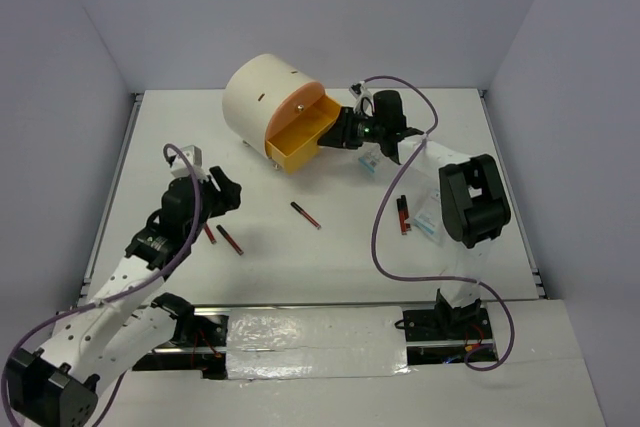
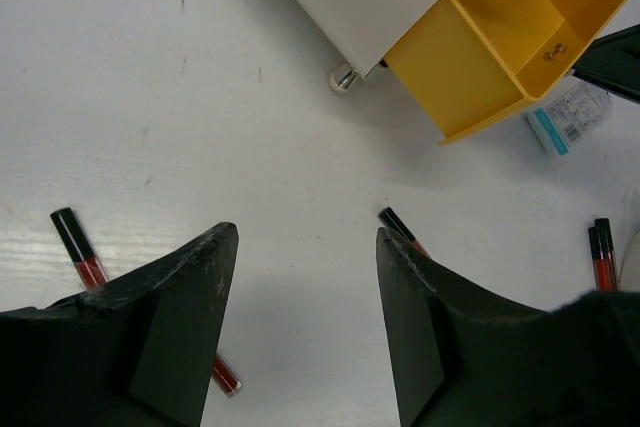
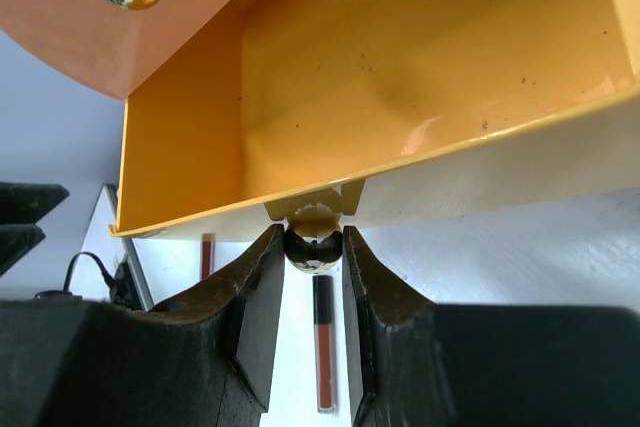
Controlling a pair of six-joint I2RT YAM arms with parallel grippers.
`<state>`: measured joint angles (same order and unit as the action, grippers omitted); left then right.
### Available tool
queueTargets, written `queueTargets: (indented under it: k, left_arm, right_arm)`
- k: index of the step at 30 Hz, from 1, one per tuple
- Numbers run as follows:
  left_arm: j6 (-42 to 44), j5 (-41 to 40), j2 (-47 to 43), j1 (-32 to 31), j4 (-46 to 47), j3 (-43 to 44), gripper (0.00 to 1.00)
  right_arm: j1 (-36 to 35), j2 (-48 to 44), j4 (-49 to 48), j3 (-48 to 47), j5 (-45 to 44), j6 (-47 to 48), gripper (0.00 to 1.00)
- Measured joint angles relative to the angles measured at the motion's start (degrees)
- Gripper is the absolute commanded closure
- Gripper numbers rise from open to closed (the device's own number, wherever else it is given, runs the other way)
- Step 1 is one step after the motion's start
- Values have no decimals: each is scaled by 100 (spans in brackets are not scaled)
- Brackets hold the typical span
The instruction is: Organize the makeup
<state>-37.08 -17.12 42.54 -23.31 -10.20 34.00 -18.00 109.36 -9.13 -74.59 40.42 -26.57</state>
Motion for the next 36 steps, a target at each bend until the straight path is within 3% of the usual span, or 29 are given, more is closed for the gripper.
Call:
queueTargets:
  k: [8, 22, 26, 32, 36]
  left_arm:
    - [592, 160, 955, 0, 341, 835, 30]
    - [1152, 367, 1591, 0, 621, 1366, 29]
    - [1169, 400, 1609, 0, 678, 1403, 29]
    - [1165, 417, 1606, 0, 682, 1401, 28]
    - [1163, 417, 1534, 0, 680, 1399, 28]
  right_arm:
    - [105, -125, 289, 15, 72, 155, 72]
    - [267, -404, 433, 358, 236, 264, 69]
    - [278, -457, 420, 433, 249, 245, 61]
    - [308, -474, 459, 485, 249, 197, 35]
    - [315, -474, 459, 485, 251, 201, 31]
